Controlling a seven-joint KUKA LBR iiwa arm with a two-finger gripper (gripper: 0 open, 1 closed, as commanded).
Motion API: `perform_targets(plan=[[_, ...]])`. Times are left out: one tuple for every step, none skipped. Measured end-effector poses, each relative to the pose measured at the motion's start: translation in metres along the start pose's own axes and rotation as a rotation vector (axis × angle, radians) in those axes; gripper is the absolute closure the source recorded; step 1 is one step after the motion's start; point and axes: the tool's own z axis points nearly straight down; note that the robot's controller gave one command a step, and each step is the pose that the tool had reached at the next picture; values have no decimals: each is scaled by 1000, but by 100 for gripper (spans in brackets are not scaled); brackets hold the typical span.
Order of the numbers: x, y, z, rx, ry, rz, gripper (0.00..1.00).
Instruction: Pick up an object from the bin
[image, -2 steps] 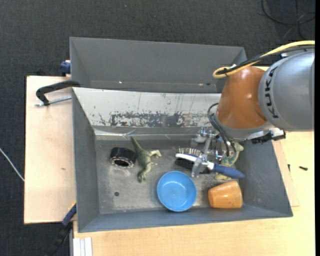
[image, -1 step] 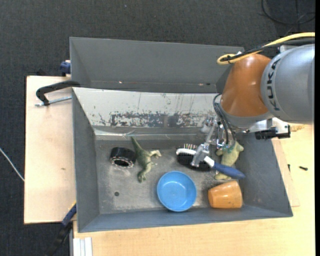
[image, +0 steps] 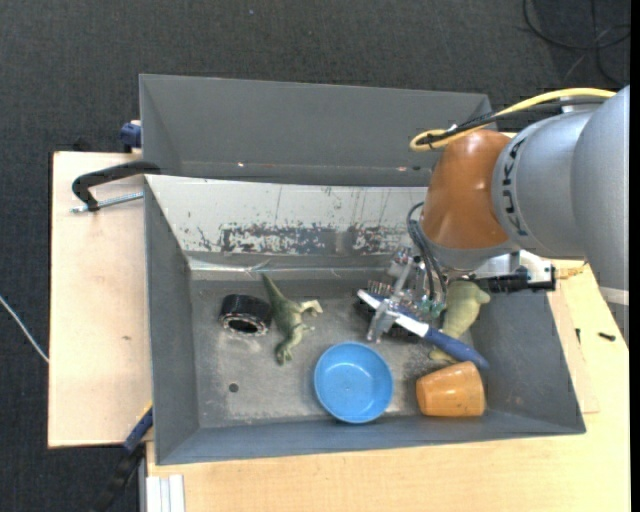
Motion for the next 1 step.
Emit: perform_targets(plan=[[-1, 0, -2, 2, -1, -1, 0]])
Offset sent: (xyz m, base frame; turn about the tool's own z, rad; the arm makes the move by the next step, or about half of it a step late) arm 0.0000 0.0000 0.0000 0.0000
